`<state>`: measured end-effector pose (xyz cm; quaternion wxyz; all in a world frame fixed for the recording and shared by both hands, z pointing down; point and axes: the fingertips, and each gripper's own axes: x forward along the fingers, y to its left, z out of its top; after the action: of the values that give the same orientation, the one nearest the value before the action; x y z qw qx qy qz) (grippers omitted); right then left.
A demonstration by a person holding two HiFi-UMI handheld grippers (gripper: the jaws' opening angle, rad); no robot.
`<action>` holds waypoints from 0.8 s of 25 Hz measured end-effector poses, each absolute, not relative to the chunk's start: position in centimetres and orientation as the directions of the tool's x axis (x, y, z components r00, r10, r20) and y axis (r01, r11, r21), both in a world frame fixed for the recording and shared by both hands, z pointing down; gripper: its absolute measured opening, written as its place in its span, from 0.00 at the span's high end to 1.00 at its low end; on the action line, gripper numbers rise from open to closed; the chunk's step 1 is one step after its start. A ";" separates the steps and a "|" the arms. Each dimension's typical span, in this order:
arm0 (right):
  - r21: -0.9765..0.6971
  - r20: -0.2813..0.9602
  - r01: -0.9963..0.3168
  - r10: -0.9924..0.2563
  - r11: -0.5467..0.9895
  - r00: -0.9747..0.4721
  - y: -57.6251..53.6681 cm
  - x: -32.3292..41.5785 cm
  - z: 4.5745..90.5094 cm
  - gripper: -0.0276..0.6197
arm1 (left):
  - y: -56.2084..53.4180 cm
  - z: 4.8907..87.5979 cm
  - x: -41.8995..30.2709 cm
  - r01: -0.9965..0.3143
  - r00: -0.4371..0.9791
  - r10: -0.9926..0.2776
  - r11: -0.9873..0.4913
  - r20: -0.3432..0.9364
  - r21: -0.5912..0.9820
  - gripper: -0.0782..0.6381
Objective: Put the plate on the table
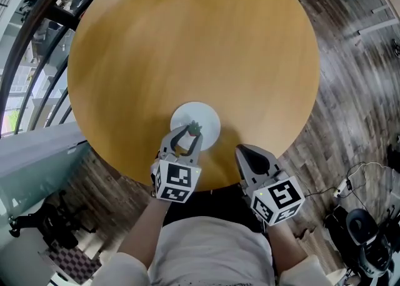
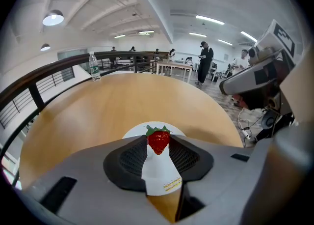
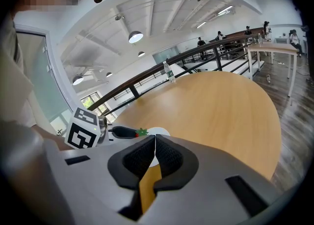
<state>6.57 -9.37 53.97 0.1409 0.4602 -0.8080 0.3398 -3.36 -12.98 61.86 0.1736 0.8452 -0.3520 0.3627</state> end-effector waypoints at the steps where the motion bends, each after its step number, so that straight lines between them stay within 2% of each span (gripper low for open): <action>1: -0.422 0.539 -0.838 -0.648 0.345 -0.538 -9.3 6.5 54.1 0.92 | -13.0 62.2 -3.3 -0.714 0.481 -0.464 -0.699 0.744 0.026 0.68; 20: -0.448 0.542 -0.836 -0.648 0.316 -0.535 -8.4 7.7 55.6 0.92 | -12.8 66.0 -3.0 -0.661 0.414 -0.378 -0.750 0.828 -0.012 0.68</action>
<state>7.65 -8.41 55.65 0.1324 0.4636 -0.8004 0.3563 -3.00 -12.79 65.99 0.1610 0.8252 -0.3147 0.4405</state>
